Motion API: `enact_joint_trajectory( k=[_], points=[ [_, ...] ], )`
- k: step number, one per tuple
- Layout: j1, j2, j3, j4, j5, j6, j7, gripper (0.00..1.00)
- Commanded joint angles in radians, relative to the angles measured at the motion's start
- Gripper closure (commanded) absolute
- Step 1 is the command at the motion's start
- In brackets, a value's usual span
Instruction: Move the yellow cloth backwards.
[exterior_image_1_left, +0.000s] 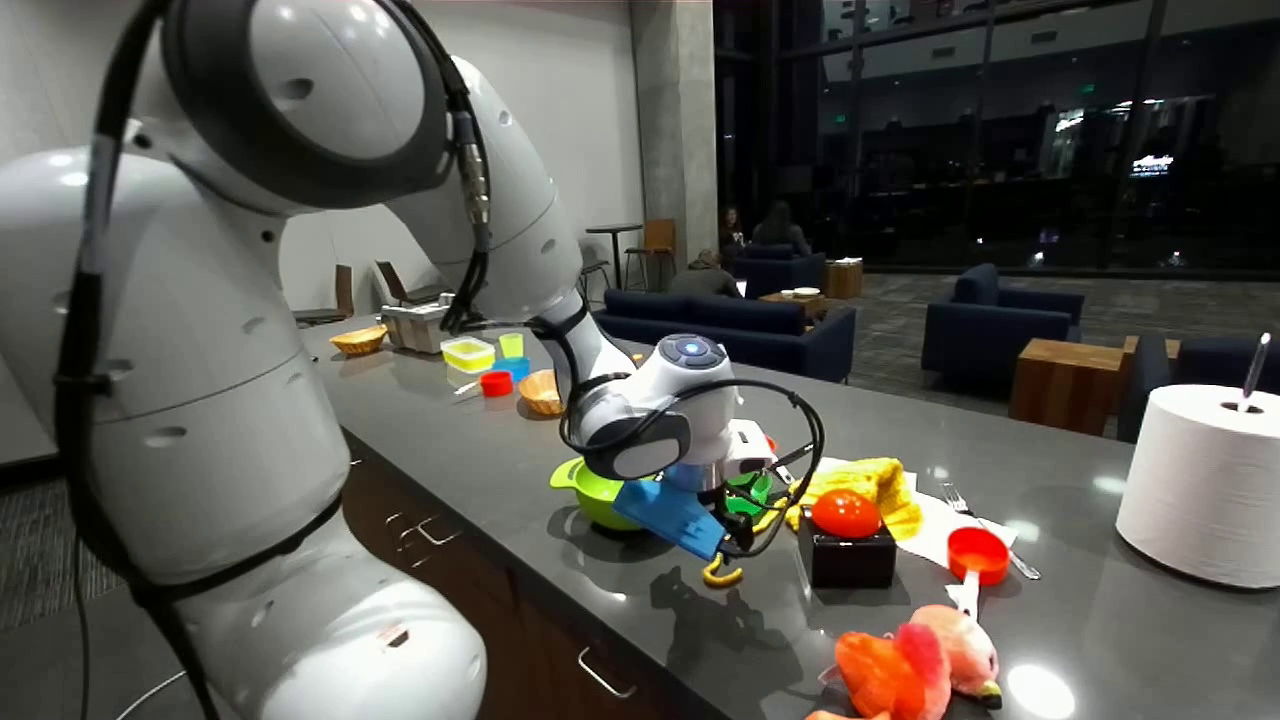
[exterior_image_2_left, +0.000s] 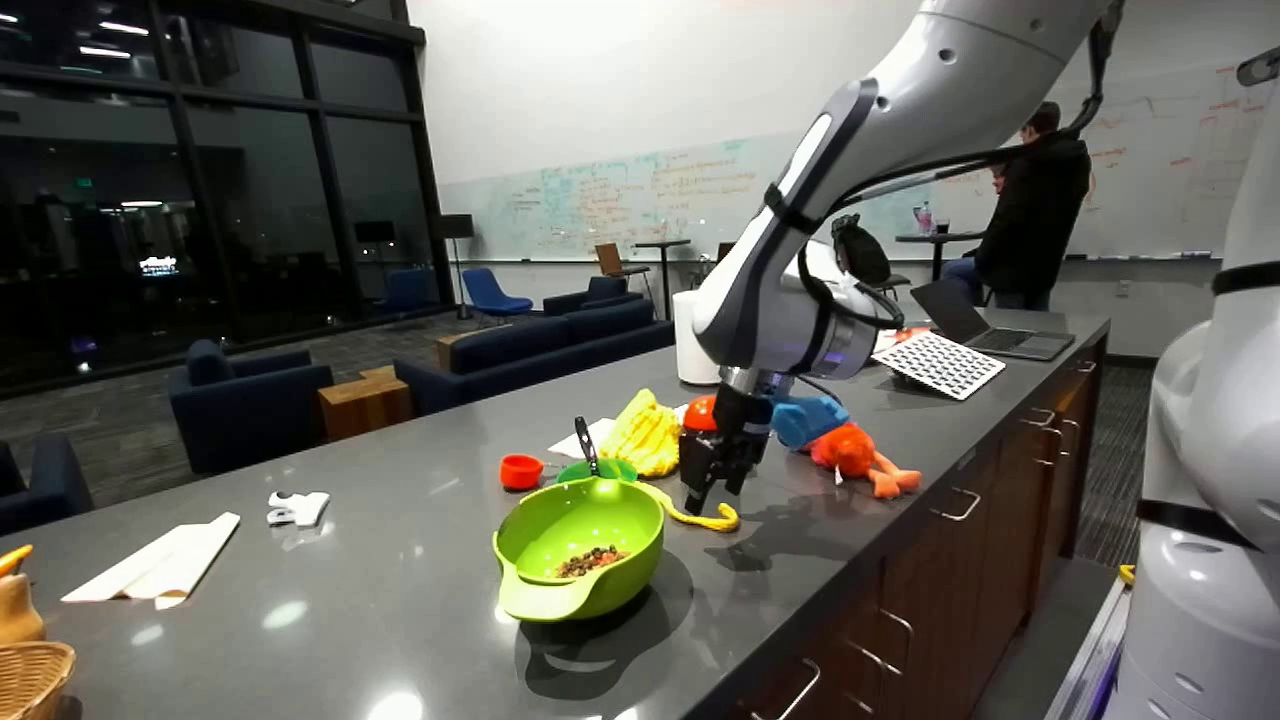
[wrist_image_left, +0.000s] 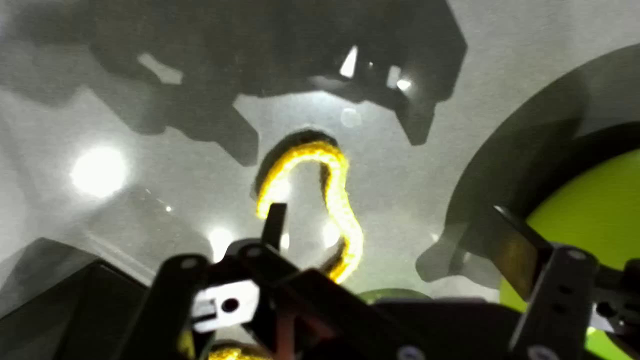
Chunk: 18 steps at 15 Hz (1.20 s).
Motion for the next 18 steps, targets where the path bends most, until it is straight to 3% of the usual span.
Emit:
enact_joint_trajectory(
  k=[1, 5, 9, 10, 16, 18],
  points=[
    [0.021, 0.131, 0.026, 0.028, -0.009, 0.127, 0.025, 0.0],
    [0.036, 0.254, 0.014, 0.045, -0.146, 0.225, 0.119, 0.0],
    [0.048, 0.254, -0.014, 0.035, -0.293, 0.234, 0.236, 0.0],
    [0.048, 0.251, -0.021, 0.036, -0.324, 0.228, 0.255, 0.25],
    [0.043, 0.228, -0.026, 0.039, -0.443, 0.196, 0.333, 0.4],
    [0.043, 0.216, -0.024, 0.038, -0.472, 0.18, 0.348, 0.5]
  ],
)
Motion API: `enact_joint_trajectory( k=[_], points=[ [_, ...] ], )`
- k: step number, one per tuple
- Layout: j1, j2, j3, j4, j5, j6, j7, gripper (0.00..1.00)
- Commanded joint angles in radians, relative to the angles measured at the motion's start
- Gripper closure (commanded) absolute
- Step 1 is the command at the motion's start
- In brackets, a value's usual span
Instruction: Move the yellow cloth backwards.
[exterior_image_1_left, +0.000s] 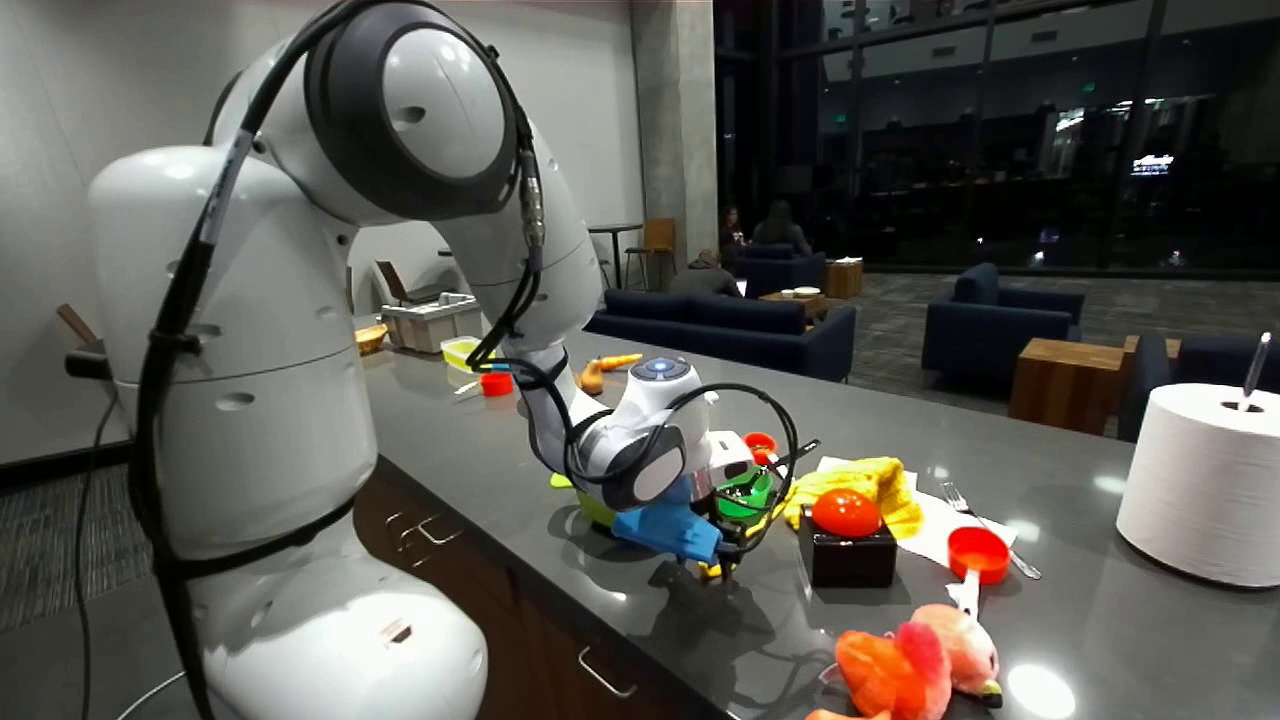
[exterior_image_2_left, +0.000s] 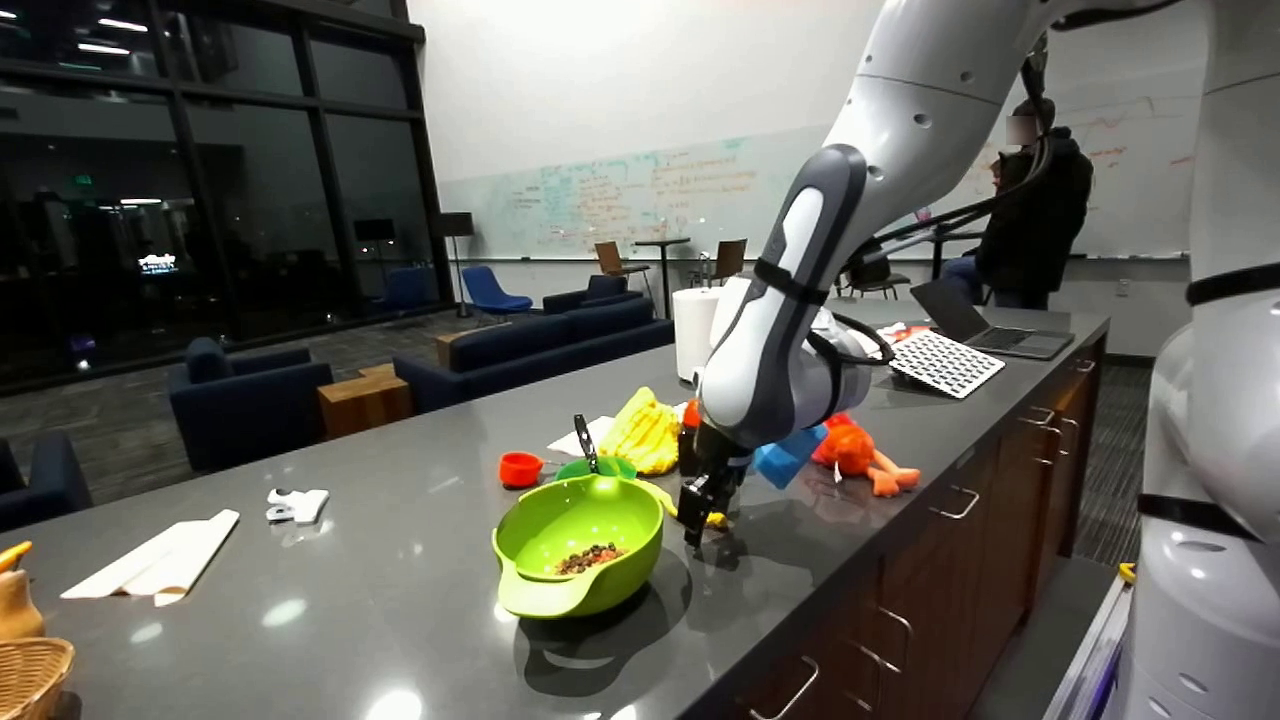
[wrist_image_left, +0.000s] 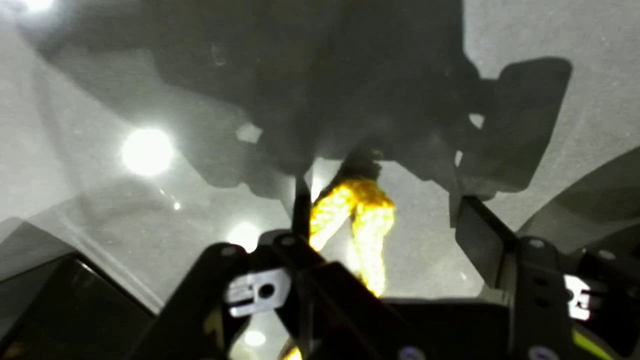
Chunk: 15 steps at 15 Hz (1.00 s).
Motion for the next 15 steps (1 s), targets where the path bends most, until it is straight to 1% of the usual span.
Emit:
enact_joint_trajectory(
  k=[1, 3, 5, 6, 8, 9, 12, 13, 14, 15],
  points=[
    [0.009, 0.059, -0.01, 0.03, -0.063, 0.001, 0.052, 0.55],
    [0.01, 0.047, -0.006, 0.03, -0.084, -0.018, 0.069, 0.66],
    [0.011, 0.042, -0.001, 0.033, -0.096, -0.029, 0.081, 0.78],
    [-0.064, 0.035, 0.077, 0.033, -0.117, -0.04, 0.103, 0.86],
    [-0.082, 0.031, 0.101, 0.036, -0.143, -0.049, 0.127, 0.98],
    [-0.094, 0.021, 0.112, 0.036, -0.164, -0.059, 0.146, 1.0],
    [-0.124, -0.016, 0.124, 0.035, -0.251, -0.077, 0.209, 0.99],
    [-0.136, -0.029, 0.116, 0.039, -0.315, -0.085, 0.251, 0.99],
    [-0.113, -0.041, 0.079, 0.046, -0.368, -0.095, 0.286, 0.99],
    [-0.122, -0.054, 0.074, 0.055, -0.426, -0.106, 0.327, 0.99]
  ],
)
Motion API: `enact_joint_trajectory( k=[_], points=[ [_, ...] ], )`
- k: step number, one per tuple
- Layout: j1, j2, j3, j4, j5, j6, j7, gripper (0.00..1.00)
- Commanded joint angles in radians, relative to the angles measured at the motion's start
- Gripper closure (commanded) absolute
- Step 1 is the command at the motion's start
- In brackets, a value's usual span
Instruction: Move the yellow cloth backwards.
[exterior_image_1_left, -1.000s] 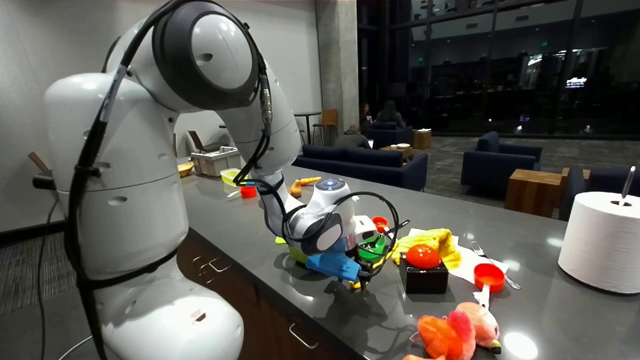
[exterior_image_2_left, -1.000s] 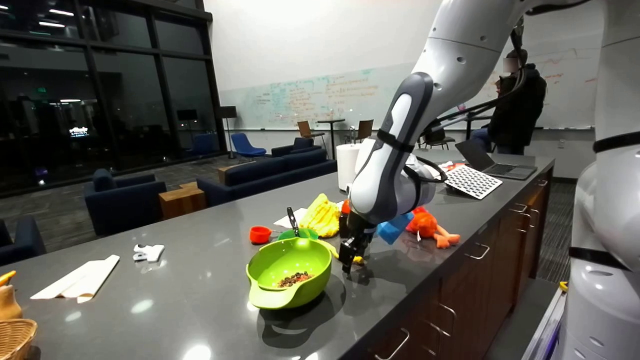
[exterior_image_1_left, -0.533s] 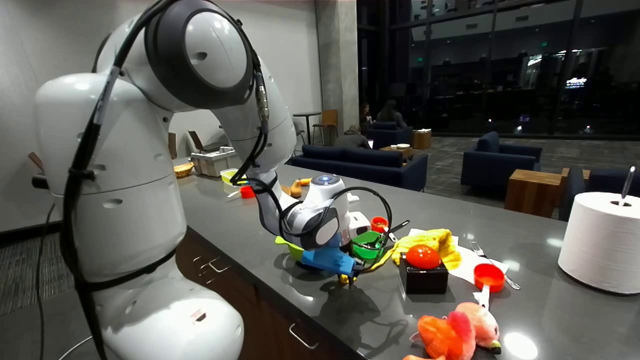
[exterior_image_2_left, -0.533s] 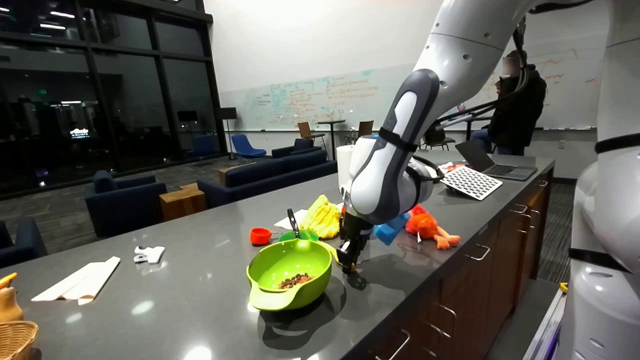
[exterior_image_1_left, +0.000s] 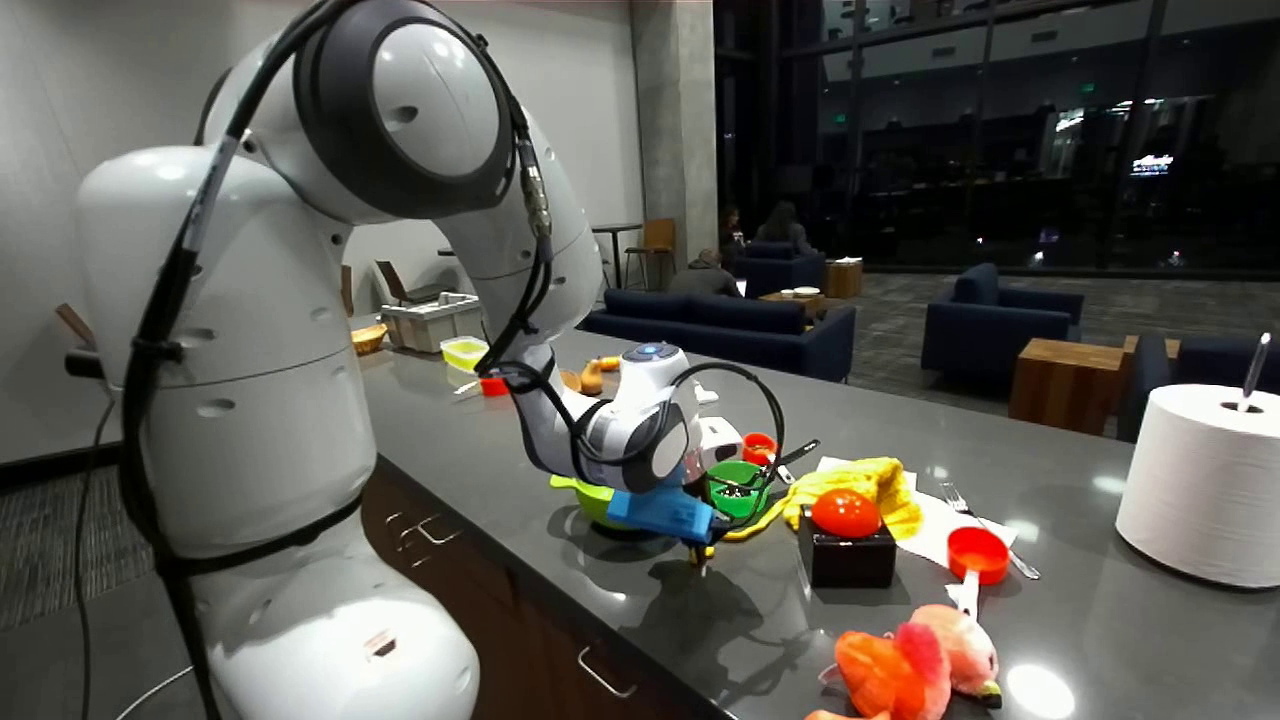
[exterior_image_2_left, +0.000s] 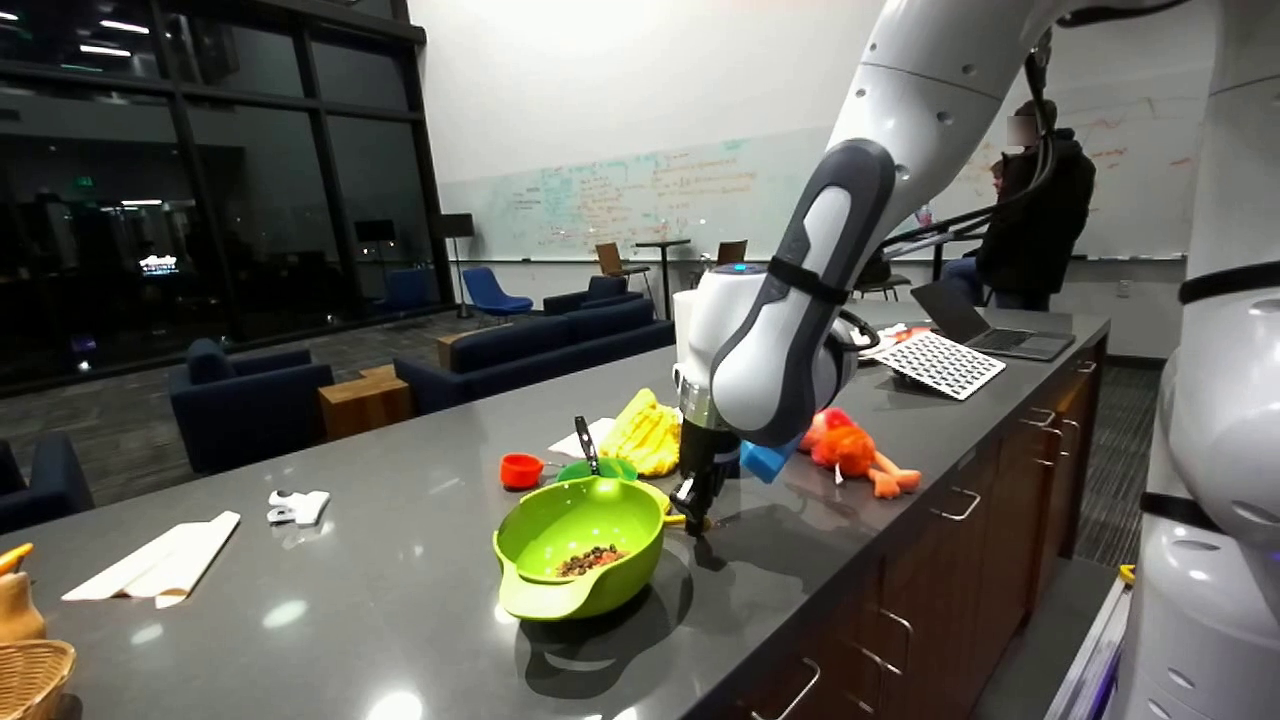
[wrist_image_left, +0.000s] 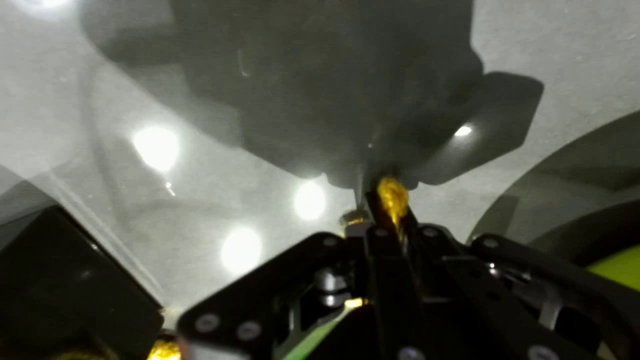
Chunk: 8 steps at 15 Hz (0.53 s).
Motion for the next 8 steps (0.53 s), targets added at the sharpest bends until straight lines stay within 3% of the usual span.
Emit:
enact_joint_trajectory(
  k=[1, 8],
  points=[
    [-0.011, -0.036, -0.037, 0.033, -0.186, -0.037, 0.136, 0.99],
    [0.006, -0.011, -0.023, 0.147, -0.314, -0.055, 0.275, 0.99]
  ],
)
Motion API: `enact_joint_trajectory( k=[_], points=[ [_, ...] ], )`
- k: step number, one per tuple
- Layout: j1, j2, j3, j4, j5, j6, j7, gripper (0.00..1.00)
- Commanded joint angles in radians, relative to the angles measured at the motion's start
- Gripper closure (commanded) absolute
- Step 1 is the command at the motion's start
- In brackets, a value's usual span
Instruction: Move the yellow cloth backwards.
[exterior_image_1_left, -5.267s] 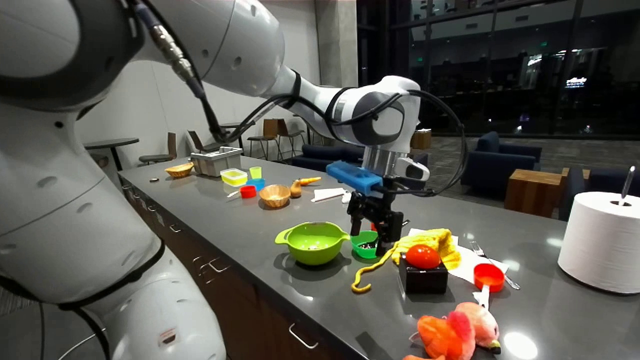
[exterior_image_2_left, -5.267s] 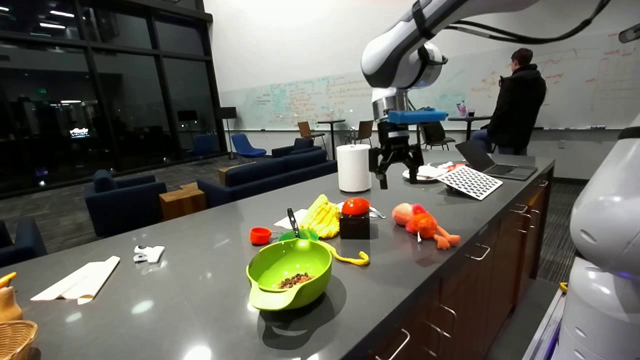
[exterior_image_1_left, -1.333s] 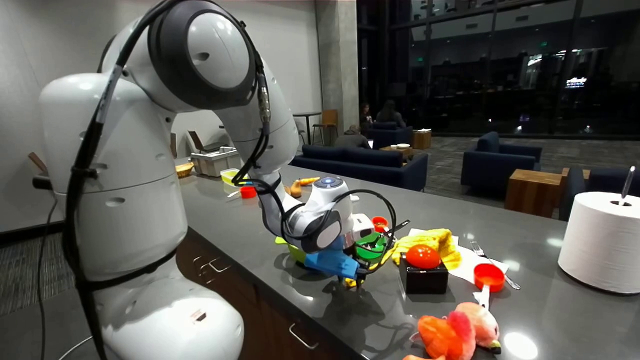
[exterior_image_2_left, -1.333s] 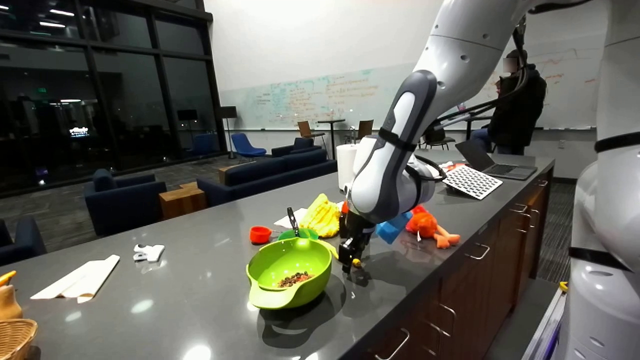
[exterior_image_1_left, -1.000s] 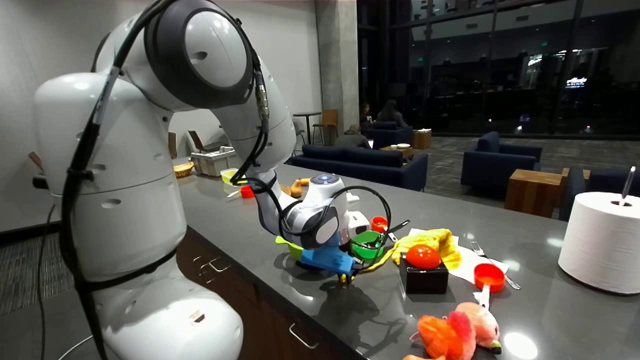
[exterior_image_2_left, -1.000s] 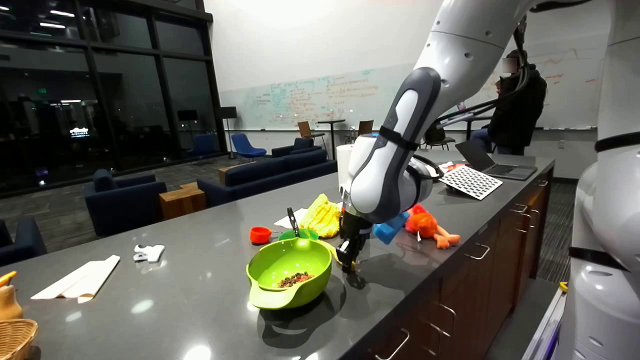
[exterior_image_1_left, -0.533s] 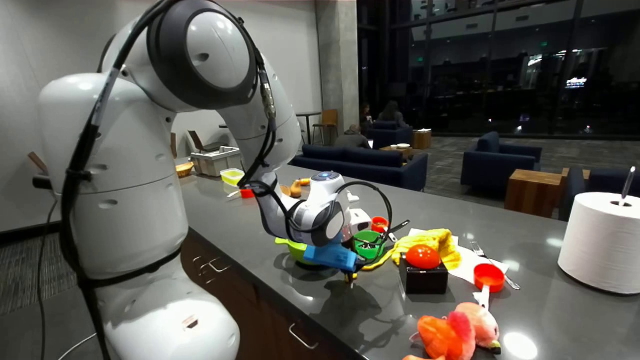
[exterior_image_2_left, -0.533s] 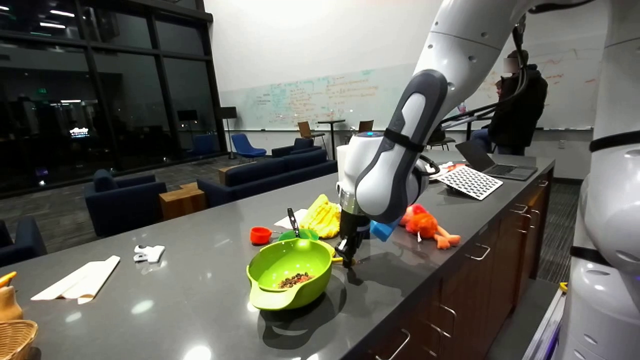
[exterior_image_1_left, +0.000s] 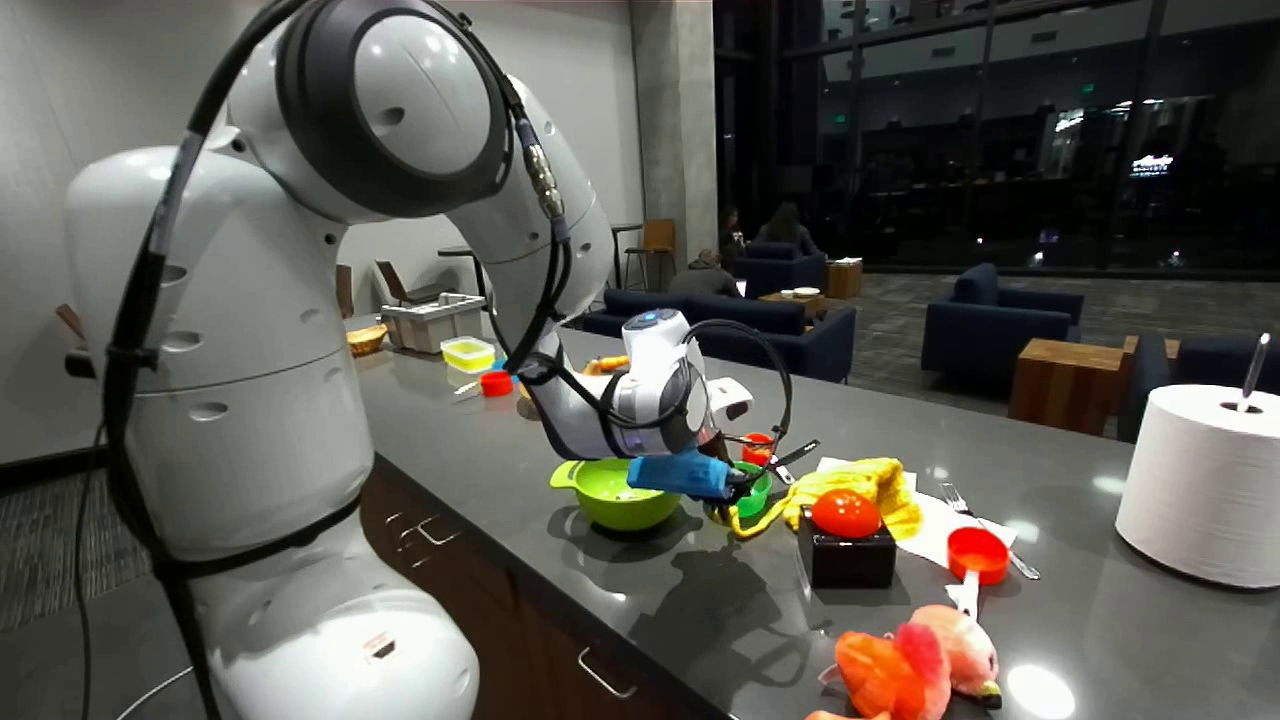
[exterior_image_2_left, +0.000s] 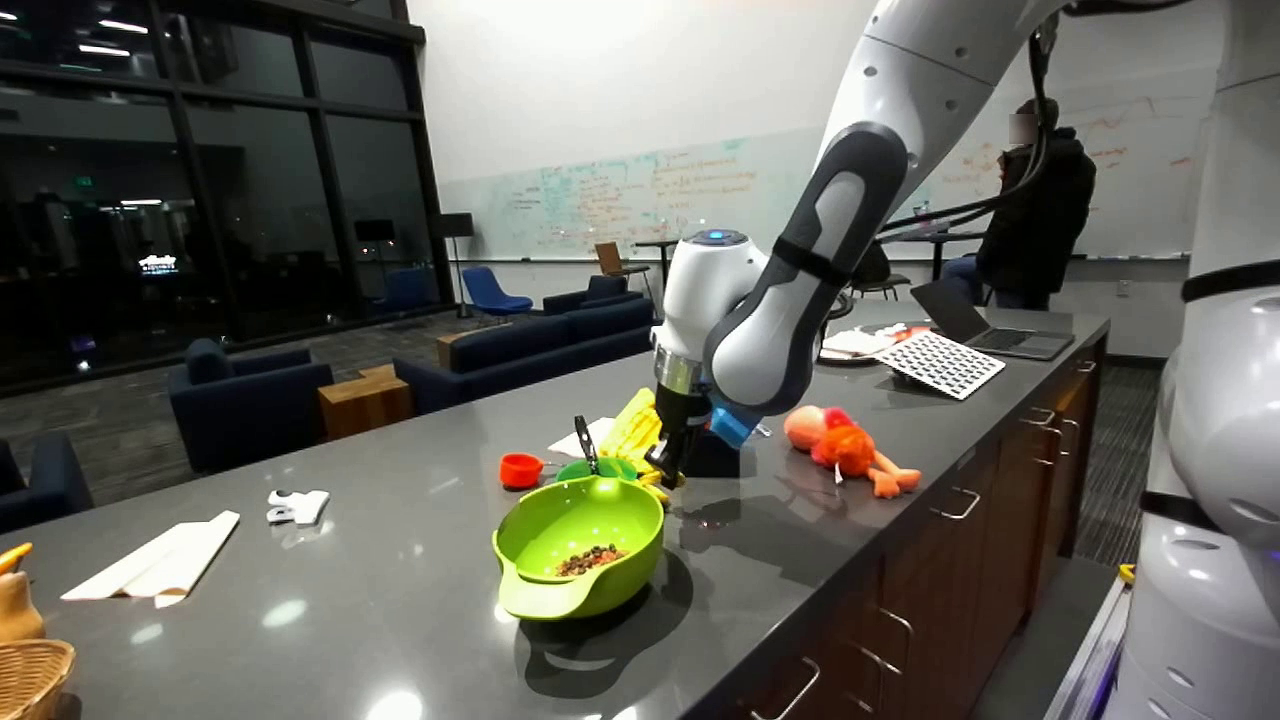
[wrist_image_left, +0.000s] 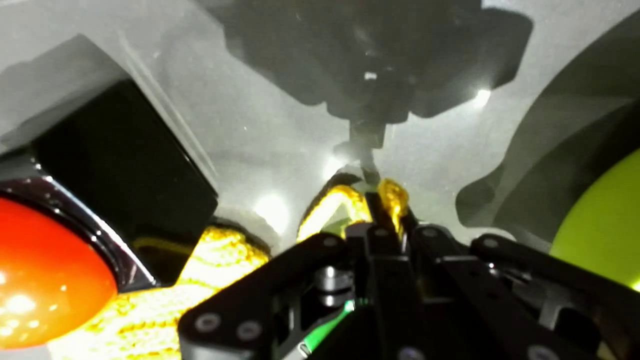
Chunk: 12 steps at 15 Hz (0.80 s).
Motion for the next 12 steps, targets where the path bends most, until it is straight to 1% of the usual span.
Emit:
enact_joint_trajectory(
  k=[1, 3, 7, 12],
  points=[
    [0.011, 0.01, 0.008, 0.054, -0.043, -0.006, 0.066, 0.99],
    [0.014, 0.011, 0.009, 0.076, -0.027, 0.002, 0.066, 0.99],
    [0.012, 0.007, 0.008, 0.136, -0.038, -0.016, 0.071, 0.99],
    [0.015, 0.029, 0.012, 0.223, -0.006, -0.032, 0.039, 0.99]
  ],
)
